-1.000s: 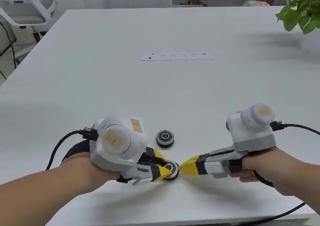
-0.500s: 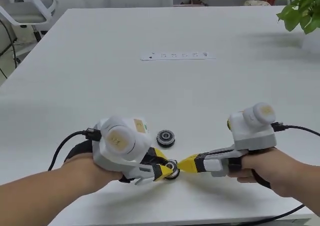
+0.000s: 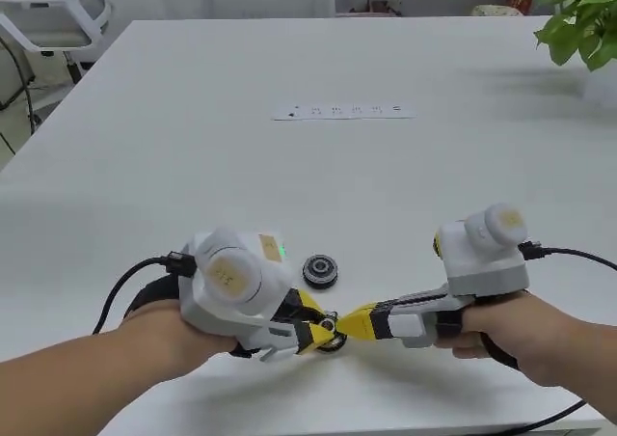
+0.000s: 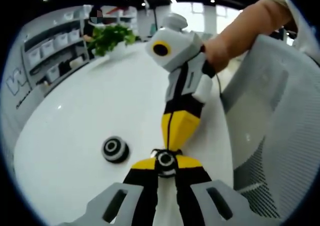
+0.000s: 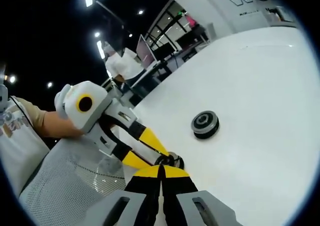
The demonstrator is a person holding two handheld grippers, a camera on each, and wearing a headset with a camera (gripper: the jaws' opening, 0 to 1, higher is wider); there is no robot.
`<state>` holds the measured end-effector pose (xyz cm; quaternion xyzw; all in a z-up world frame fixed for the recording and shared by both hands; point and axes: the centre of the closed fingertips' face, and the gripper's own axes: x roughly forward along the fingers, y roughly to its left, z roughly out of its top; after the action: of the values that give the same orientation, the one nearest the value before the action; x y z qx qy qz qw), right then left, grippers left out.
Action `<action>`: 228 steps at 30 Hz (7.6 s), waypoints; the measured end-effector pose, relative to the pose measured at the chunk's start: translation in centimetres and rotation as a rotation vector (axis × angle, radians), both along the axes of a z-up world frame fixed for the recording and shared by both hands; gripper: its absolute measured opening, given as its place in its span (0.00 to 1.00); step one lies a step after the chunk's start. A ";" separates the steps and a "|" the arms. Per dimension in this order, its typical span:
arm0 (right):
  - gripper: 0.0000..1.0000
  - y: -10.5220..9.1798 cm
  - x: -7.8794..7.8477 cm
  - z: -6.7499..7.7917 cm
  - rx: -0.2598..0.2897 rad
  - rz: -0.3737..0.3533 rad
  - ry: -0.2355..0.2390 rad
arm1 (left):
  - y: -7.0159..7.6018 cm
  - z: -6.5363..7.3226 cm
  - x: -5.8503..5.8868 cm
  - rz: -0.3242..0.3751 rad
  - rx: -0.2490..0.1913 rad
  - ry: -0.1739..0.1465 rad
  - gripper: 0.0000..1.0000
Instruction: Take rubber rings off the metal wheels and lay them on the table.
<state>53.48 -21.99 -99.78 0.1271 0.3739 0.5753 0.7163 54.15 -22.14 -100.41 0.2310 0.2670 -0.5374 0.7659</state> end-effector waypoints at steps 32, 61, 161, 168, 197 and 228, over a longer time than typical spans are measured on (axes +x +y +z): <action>0.00 -0.1 0.4 0.4 -0.003 0.038 -0.104 | 0.0 1.1 -0.3 -0.032 -0.035 0.003 0.20; 0.00 1.1 0.0 3.9 0.069 0.043 -0.145 | 3.7 7.5 -1.4 0.059 -0.199 -0.014 0.57; 0.42 3.6 3.2 5.7 -0.019 0.064 -0.425 | 9.3 8.6 -1.1 0.216 -0.206 -0.035 0.77; 0.45 1.7 3.4 6.5 -0.022 0.031 -0.450 | 8.4 8.6 -0.7 0.195 -0.202 -0.036 0.76; 0.42 -2.0 2.4 2.3 -0.120 0.066 -0.494 | 4.6 5.8 0.0 0.087 -0.147 0.000 0.69; 0.23 -0.8 0.1 -1.7 -0.184 0.241 -0.530 | 2.1 2.0 -0.5 0.007 -0.096 0.081 0.49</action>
<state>53.59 -22.77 -101.52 -0.1380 0.2369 0.6328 0.7241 53.67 -20.03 -98.42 0.1709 0.2724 -0.5557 0.7667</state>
